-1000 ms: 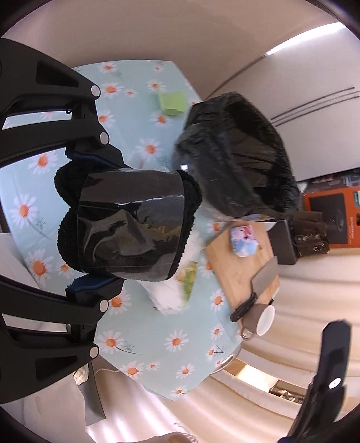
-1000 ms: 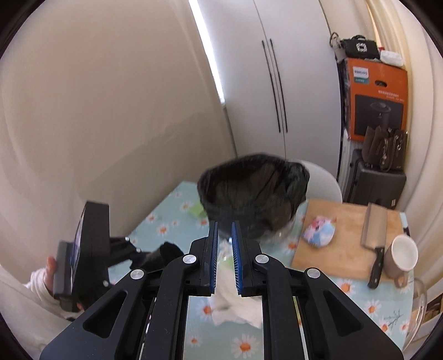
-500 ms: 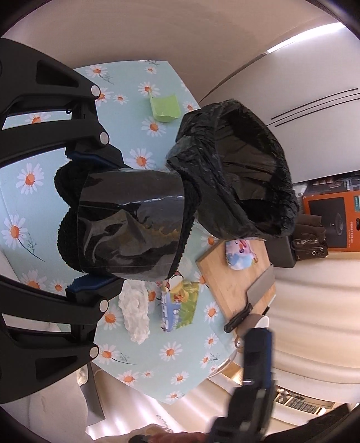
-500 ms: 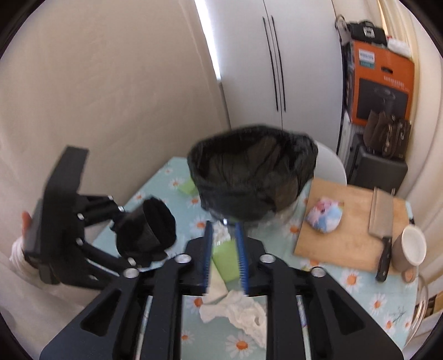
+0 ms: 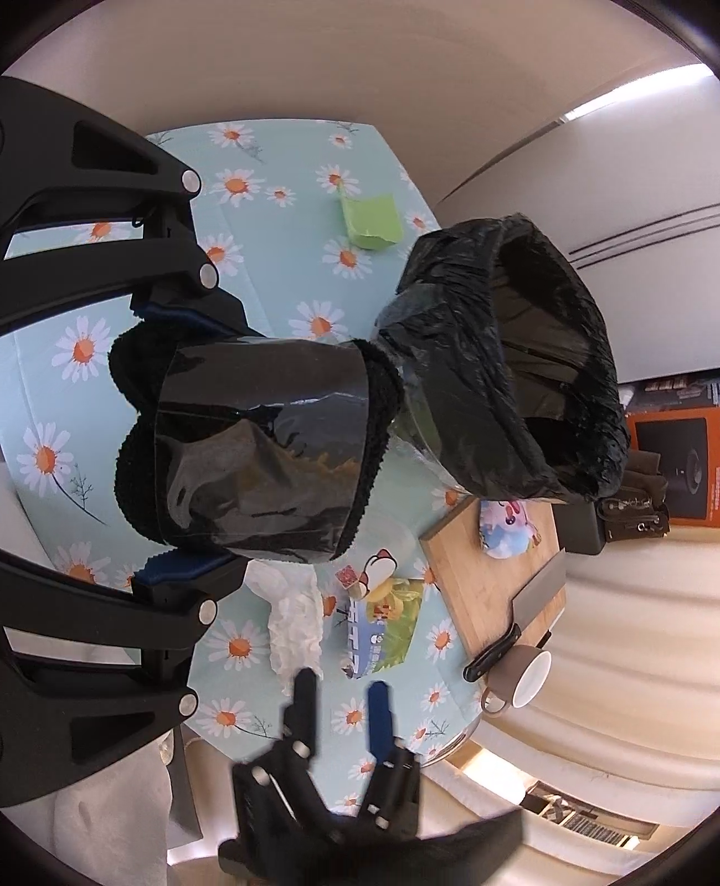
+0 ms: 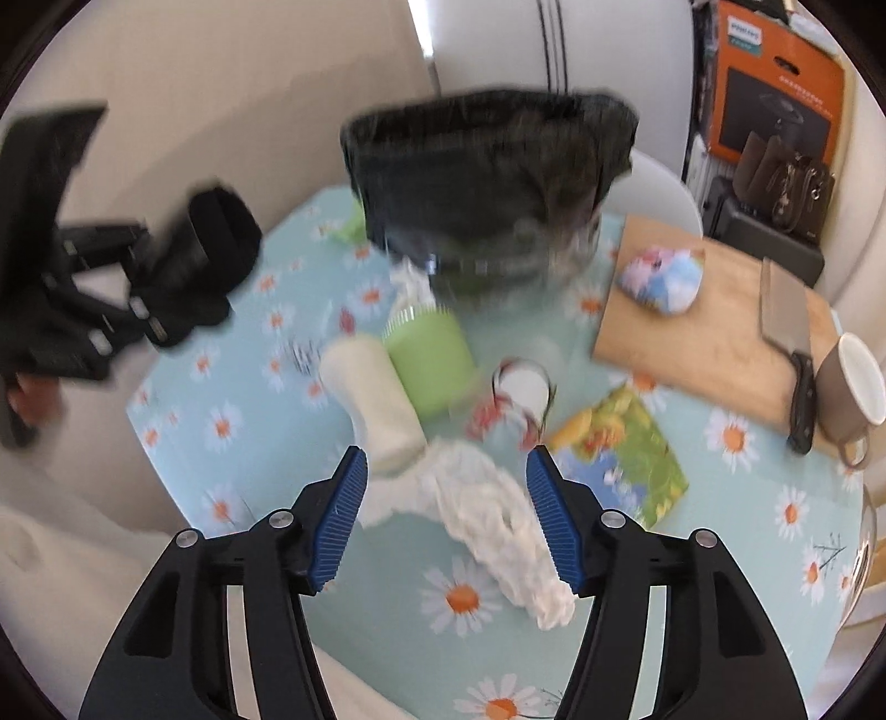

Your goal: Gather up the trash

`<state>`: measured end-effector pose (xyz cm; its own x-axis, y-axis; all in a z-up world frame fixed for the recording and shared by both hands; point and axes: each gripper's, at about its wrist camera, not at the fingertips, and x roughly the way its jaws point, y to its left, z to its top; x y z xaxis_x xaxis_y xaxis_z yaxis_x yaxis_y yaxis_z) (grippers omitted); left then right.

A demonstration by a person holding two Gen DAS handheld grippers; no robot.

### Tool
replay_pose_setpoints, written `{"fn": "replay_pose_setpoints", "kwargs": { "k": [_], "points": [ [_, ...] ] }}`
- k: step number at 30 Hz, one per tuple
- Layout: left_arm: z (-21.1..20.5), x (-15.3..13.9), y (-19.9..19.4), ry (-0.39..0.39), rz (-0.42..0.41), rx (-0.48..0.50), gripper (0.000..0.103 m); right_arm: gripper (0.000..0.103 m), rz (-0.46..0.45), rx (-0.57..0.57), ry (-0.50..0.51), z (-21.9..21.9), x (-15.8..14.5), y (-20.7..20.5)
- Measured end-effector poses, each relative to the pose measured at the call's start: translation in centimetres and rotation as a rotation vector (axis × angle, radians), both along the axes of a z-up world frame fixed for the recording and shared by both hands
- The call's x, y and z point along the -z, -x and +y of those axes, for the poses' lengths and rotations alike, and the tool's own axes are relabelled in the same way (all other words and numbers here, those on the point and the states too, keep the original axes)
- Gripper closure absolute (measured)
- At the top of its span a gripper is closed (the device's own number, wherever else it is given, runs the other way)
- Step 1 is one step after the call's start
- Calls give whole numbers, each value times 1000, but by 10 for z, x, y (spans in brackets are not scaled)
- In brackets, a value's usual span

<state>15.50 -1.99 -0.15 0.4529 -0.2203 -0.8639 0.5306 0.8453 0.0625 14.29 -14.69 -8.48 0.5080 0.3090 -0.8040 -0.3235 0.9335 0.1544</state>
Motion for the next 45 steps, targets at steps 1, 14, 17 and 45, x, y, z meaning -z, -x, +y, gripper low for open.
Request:
{"fn": "replay_pose_setpoints", "kwargs": {
  "k": [1, 14, 17, 45],
  "points": [
    [1, 1, 1, 0, 1, -4, 42, 46, 16, -6, 16, 1, 10, 1],
    [15, 10, 13, -15, 4, -65, 41, 47, 77, -17, 181, 1, 86, 1],
    [16, 10, 16, -15, 7, -63, 41, 94, 104, -11, 212, 1, 95, 1],
    [-4, -25, -27, 26, -37, 63, 41, 95, -179, 96, -4, -4, -128, -16]
  ]
}}
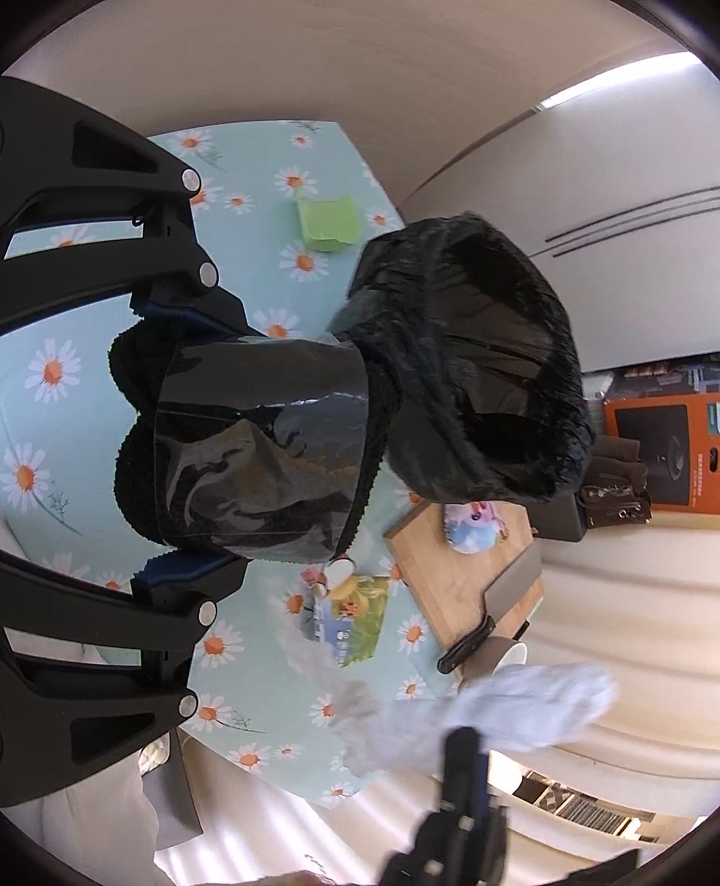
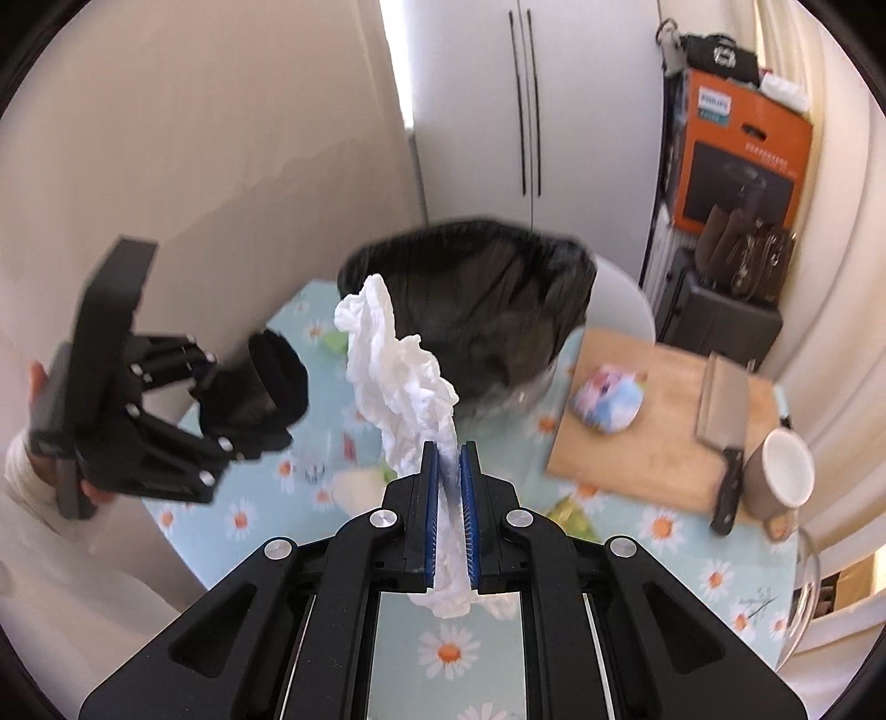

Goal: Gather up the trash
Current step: 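Open the left gripper over the black bag while the right gripper drops the tissue in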

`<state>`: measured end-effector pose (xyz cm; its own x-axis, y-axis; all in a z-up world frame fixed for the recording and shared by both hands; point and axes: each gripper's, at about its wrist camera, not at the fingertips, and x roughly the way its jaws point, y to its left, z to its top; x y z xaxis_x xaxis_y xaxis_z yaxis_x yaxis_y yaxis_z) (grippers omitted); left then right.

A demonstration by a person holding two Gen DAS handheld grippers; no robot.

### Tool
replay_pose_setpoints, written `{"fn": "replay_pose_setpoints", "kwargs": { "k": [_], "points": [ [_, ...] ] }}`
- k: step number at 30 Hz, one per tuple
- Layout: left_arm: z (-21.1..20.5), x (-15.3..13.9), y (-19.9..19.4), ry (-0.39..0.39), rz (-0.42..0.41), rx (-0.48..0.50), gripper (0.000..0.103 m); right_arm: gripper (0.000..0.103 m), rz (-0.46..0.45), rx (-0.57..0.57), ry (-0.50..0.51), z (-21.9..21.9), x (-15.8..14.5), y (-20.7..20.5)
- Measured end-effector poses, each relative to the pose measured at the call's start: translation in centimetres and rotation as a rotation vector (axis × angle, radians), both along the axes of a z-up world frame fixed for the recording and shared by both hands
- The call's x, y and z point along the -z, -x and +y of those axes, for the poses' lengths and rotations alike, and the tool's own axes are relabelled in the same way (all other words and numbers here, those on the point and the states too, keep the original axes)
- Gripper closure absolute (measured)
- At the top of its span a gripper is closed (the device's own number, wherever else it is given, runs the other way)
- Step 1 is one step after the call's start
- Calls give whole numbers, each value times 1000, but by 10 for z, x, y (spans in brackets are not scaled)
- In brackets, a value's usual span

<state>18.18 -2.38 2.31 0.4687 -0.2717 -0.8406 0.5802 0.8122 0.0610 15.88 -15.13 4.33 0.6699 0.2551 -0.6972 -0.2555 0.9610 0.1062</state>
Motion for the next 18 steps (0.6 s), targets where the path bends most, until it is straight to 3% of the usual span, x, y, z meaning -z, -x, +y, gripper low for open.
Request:
{"fn": "replay_pose_setpoints", "kwargs": {
  "k": [18],
  "points": [
    [3, -28, -88, 52, -53, 94, 41, 95, -224, 80, 33, -3, -120, -66]
  ]
}}
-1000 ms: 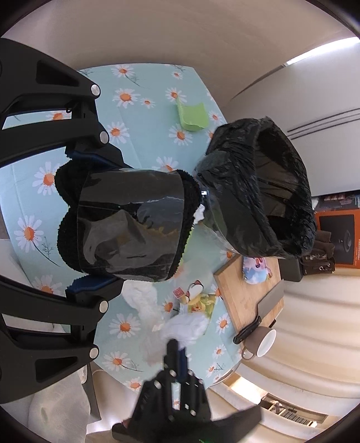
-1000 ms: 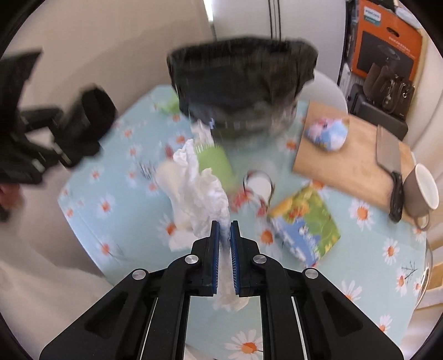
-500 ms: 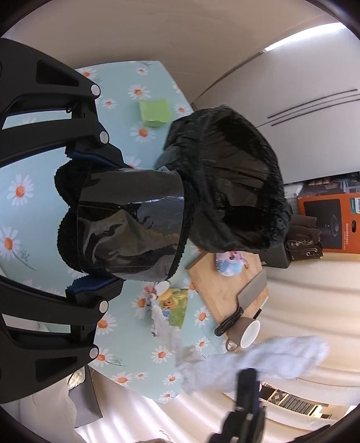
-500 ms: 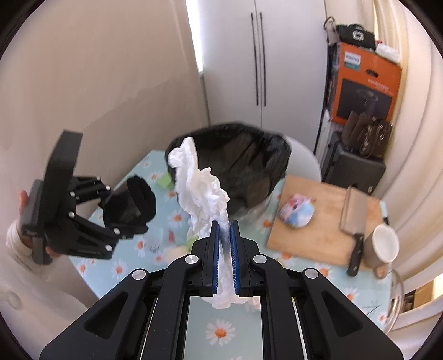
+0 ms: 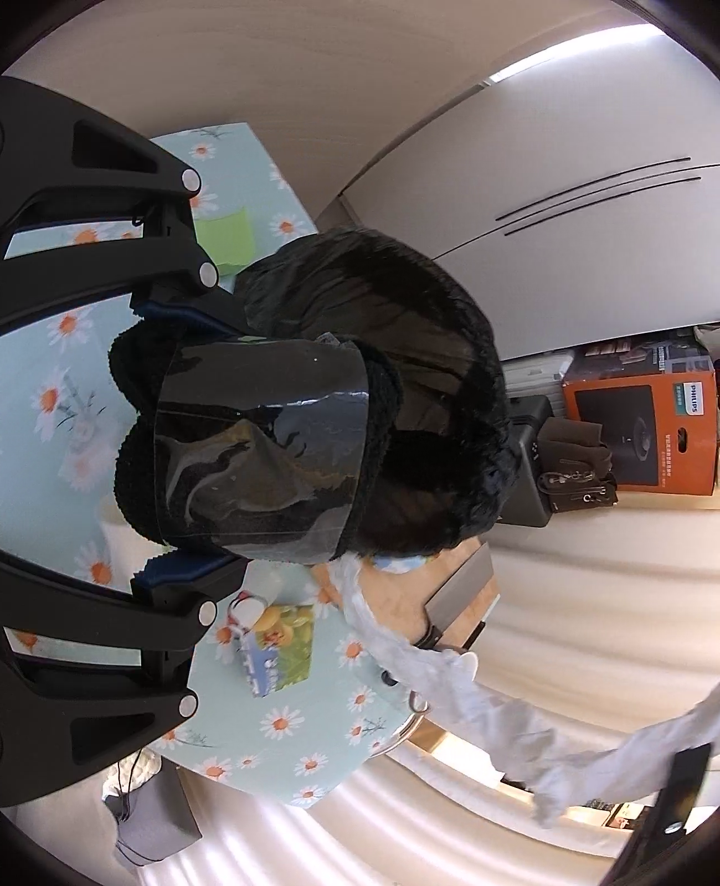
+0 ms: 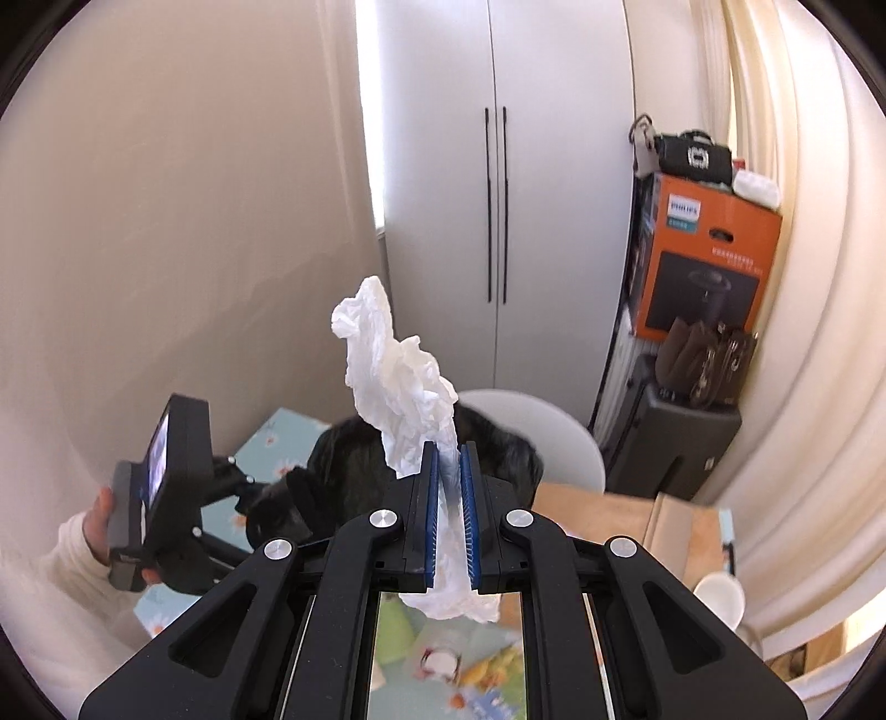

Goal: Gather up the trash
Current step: 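Open the left gripper over the black bag while the right gripper drops the tissue in, then grasp the green scraper with the left gripper while the right gripper grasps the pink wrapper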

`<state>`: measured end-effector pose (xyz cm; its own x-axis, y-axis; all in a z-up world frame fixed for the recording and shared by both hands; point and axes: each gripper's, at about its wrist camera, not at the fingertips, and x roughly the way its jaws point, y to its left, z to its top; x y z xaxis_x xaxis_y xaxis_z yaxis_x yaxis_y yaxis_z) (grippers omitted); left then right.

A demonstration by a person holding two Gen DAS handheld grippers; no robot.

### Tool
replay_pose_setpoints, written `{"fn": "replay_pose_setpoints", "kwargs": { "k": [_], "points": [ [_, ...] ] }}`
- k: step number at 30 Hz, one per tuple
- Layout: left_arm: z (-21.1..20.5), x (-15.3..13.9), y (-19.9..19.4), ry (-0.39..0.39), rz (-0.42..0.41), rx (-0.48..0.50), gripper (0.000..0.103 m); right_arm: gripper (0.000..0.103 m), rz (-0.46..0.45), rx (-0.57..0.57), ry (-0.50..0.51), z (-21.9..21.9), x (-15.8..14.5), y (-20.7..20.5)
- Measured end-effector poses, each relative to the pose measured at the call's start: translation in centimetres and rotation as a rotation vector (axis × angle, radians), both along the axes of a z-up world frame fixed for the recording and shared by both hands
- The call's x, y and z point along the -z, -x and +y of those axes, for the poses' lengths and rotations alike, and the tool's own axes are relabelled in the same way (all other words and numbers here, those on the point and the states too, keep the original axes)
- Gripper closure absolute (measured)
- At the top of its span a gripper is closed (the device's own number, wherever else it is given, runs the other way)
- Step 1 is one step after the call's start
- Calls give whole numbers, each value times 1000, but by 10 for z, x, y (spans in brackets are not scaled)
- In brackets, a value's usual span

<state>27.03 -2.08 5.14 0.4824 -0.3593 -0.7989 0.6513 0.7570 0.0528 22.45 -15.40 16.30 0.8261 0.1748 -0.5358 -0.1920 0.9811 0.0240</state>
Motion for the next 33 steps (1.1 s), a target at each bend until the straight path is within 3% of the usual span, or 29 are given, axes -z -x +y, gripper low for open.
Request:
{"fn": "replay_pose_setpoints", "kwargs": {
  "k": [11, 16, 17, 19, 20, 21, 24, 33],
  "points": [
    [-2, -10, -62, 20, -25, -25, 41, 95, -80, -29, 17, 1, -33, -61],
    [-6, -11, -87, 26, -18, -45, 39, 93, -80, -75, -23, -2, -25, -88],
    [-6, -10, -90, 28, -17, -44, 35, 92, -67, -81, -31, -3, -18, -96],
    [-6, -9, -94, 20, -50, -45, 21, 74, -37, -85, -32, -4, -1, -112],
    [-5, -9, -94, 20, -71, -45, 11, 41, -28, -74, -24, -6, 7, -120],
    [-4, -9, -94, 20, -87, -45, 7, 22, -30, -60, -13, -5, 12, -121],
    [3, -8, -99, 23, -111, -65, 6, 18, -17, -27, 10, -8, 32, -136],
    [33, 12, -125, 39, -70, -177, 6, 16, 63, 3, -30, -26, 78, -163]
  ]
}}
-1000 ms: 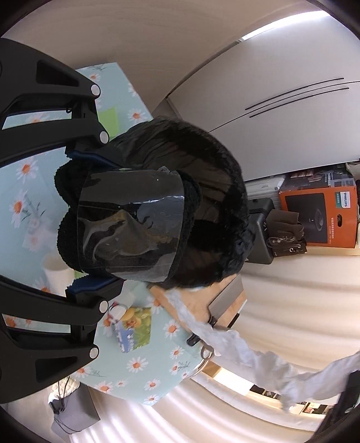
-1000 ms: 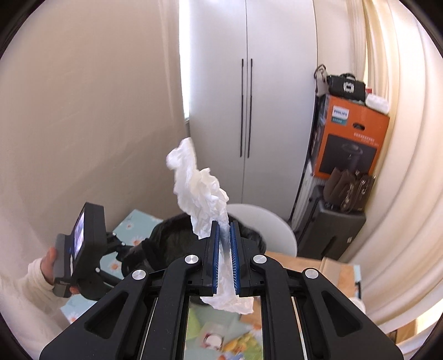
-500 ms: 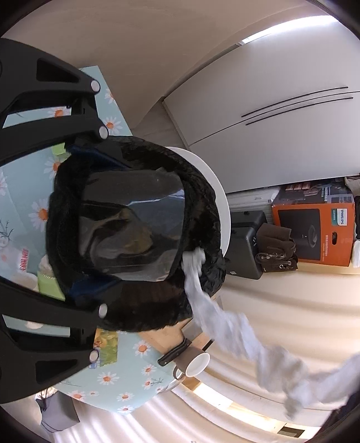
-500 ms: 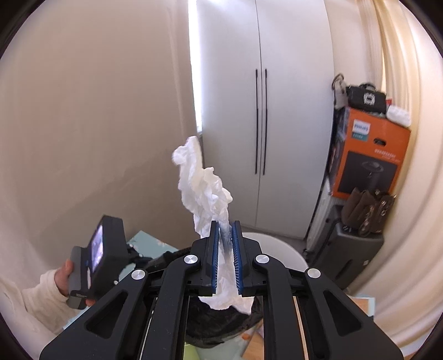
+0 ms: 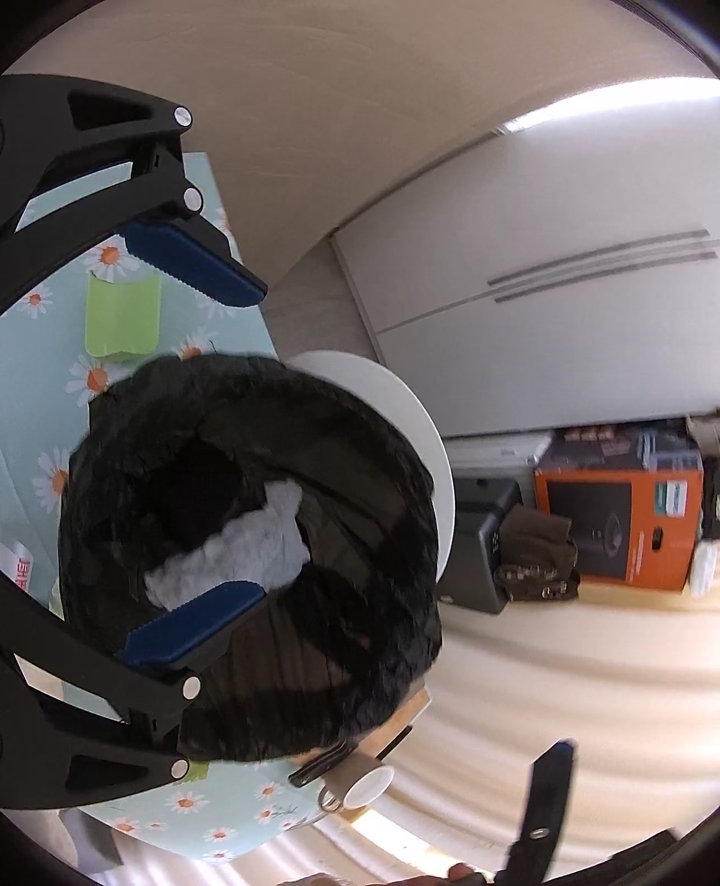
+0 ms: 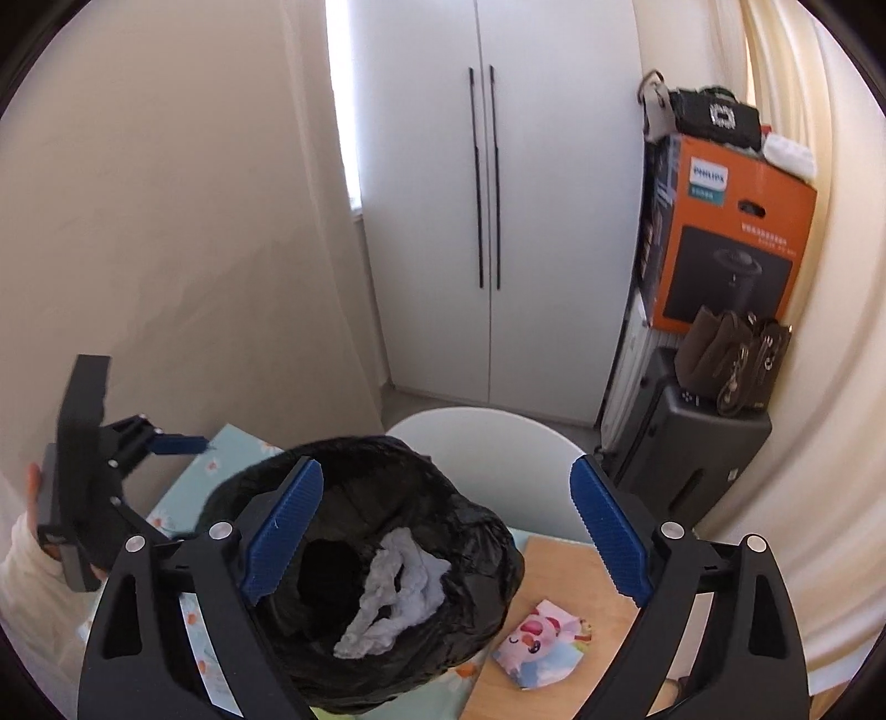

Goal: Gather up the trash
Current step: 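Grasp the green scraper with the left gripper while the right gripper grasps the pink wrapper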

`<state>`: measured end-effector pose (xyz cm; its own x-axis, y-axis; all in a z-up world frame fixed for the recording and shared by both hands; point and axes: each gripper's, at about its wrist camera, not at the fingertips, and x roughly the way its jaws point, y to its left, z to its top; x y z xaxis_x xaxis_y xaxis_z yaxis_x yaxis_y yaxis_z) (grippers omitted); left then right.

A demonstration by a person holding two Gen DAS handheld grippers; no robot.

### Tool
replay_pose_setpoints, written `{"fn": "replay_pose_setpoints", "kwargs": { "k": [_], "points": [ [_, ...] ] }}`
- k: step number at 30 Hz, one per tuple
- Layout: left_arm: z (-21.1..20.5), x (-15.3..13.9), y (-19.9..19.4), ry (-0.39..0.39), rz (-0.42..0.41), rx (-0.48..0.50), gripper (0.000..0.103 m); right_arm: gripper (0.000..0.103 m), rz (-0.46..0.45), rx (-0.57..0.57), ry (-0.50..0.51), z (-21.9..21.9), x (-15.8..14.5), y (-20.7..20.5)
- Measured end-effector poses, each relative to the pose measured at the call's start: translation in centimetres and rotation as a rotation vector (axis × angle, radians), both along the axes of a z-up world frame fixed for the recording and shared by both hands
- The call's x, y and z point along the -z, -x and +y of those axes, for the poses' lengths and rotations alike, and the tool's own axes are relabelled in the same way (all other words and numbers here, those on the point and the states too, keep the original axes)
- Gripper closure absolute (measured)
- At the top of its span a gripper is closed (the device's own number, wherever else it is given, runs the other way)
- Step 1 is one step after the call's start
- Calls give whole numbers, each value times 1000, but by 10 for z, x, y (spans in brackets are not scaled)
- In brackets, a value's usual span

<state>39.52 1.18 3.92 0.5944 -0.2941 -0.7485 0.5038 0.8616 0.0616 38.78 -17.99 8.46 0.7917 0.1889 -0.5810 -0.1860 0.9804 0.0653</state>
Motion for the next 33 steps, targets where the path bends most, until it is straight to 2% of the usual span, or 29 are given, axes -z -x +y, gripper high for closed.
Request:
{"fn": "replay_pose_setpoints", "kwargs": {
  "k": [9, 13, 24, 33],
  "points": [
    [50, 12, -9, 53, 7, -113, 6, 16, 73, 60, -21, -26, 33, -12],
    [72, 25, -10, 52, 19, -163, 6, 15, 106, 108, -31, -44, 48, -13],
    [119, 78, -17, 156, 109, -277, 6, 15, 238, 218, -94, -82, 108, -17],
    [141, 120, -28, 171, 170, -284, 6, 15, 351, 284, -116, -102, 163, -22]
  ]
}}
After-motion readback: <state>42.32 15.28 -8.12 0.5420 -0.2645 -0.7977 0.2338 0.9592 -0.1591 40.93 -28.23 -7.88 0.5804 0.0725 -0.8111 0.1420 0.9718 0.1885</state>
